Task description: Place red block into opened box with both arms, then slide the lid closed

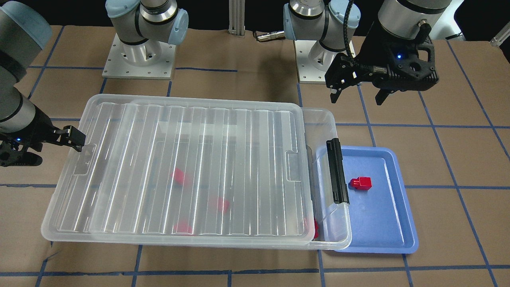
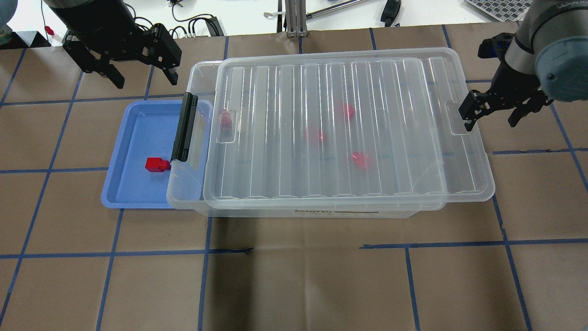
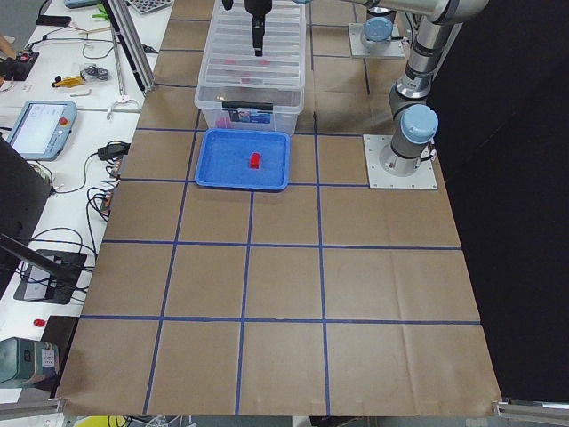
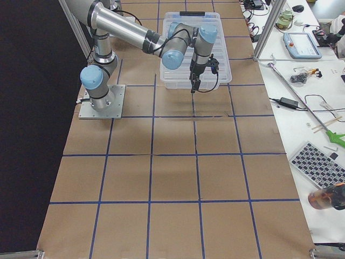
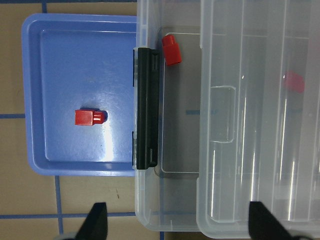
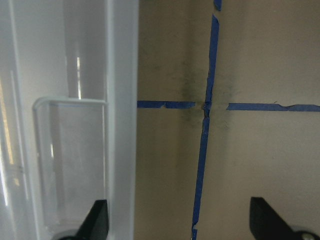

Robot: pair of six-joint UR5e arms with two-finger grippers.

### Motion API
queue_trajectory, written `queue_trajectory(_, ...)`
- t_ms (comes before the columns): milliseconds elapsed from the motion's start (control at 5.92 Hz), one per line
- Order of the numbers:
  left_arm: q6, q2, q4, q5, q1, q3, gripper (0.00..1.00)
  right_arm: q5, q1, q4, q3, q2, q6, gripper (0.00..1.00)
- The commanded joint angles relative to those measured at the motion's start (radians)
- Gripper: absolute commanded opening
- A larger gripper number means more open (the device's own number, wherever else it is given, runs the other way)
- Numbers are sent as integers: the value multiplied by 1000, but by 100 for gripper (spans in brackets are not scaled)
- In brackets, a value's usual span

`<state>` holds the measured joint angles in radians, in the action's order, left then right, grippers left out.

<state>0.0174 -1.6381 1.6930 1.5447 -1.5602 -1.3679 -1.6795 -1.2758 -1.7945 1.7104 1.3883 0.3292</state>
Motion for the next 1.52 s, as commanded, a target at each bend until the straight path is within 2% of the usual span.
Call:
queue_trajectory(0, 1, -9, 5, -2, 3, 13, 99, -5, 39, -3, 0, 0, 49, 100)
queue_trajectory(676, 1, -16, 19, -2, 5, 27, 99, -25, 102, -39, -2, -8, 141, 100)
queue_trajectory(845, 28, -16, 69, -3, 5, 29, 98, -26, 125, -40, -3, -8, 172, 100)
queue_trajectory(1351, 91, -20, 65, -12, 6, 29, 98, -48, 192, -51, -8, -8, 247, 100)
